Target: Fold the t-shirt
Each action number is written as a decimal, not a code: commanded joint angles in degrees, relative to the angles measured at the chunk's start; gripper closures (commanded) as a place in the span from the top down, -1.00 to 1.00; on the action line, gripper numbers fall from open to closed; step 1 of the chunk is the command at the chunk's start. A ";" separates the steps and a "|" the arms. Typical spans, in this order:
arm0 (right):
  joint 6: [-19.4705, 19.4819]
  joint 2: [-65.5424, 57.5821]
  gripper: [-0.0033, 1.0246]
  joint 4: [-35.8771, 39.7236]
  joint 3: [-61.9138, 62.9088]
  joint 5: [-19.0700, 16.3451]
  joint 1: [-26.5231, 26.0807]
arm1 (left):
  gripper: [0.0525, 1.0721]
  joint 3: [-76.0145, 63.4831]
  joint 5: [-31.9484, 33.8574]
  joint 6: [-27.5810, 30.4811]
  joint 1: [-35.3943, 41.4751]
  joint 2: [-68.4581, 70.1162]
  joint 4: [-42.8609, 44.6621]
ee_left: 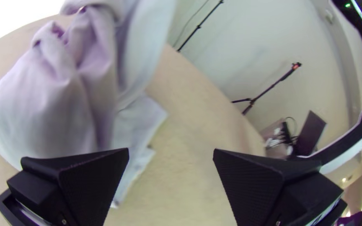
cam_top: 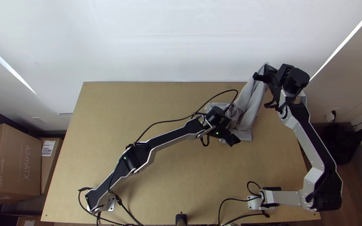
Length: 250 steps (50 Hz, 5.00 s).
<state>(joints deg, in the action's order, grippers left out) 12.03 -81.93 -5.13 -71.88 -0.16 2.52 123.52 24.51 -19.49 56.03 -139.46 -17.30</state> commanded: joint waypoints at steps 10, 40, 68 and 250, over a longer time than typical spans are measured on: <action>1.24 0.10 -0.95 -1.11 -1.95 1.13 0.20 | 0.92 4.44 -8.25 5.69 -0.31 -6.00 0.25; 1.15 3.88 -0.95 0.29 -0.02 1.31 -0.85 | -0.95 -1.97 -19.06 9.91 -3.82 -1.52 -1.95; 2.29 8.63 -0.95 0.82 1.39 1.31 -0.94 | -0.95 -8.92 -19.24 5.07 -10.33 14.39 -1.51; 3.17 19.18 -0.95 -0.59 25.29 1.66 3.54 | 0.87 -30.36 -2.72 24.32 -30.28 34.17 -9.42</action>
<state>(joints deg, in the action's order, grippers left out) 13.52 -61.98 -3.25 -46.19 0.69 5.26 95.11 21.63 4.34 26.44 -113.71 -25.17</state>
